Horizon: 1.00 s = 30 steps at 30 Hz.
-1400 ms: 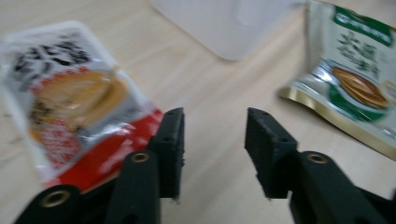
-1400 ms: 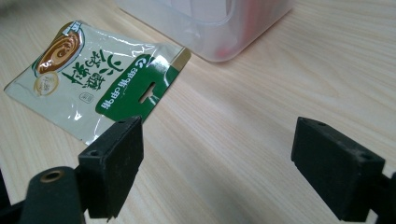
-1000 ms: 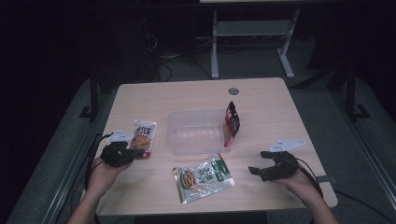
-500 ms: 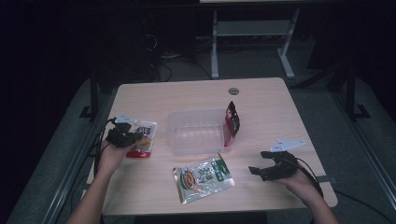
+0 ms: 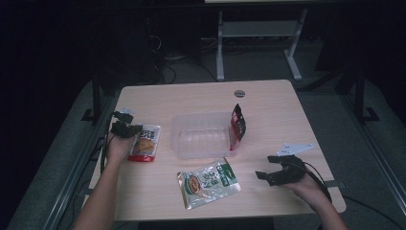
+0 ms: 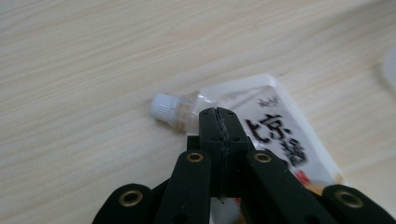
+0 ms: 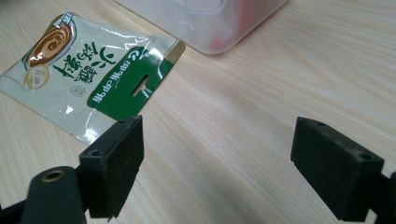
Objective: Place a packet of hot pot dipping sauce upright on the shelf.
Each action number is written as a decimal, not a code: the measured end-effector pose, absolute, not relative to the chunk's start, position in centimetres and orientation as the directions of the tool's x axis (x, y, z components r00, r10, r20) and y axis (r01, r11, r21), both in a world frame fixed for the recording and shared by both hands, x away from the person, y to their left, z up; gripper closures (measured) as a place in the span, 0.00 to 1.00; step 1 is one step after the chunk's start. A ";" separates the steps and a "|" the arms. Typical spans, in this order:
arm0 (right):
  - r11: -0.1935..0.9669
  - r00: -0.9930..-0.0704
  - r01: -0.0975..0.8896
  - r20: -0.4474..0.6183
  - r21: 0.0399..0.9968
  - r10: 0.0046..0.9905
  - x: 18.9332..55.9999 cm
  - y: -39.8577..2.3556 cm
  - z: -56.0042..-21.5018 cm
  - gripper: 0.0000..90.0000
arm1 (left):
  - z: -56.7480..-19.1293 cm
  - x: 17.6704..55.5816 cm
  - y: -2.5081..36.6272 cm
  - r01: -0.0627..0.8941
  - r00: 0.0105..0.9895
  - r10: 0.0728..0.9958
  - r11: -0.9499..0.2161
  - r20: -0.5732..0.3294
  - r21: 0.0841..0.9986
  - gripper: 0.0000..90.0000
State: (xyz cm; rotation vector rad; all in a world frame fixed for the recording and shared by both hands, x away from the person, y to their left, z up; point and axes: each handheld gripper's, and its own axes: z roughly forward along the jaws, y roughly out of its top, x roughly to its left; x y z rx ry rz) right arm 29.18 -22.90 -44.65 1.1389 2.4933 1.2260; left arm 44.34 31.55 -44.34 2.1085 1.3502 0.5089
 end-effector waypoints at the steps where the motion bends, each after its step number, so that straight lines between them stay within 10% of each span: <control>1: 0.383 -0.705 0.571 0.194 0.727 0.683 29.2 -22.9 -44.7 0.19 | -44.7 44.5 31.6 0.695 0.411 0.912 -0.318 0.007 0.644 1.00; 30: 0.393 -0.715 0.563 0.189 0.727 0.673 29.2 -22.8 -44.8 0.19 | -43.4 42.0 28.6 0.595 0.643 0.766 -0.503 0.004 0.627 1.00</control>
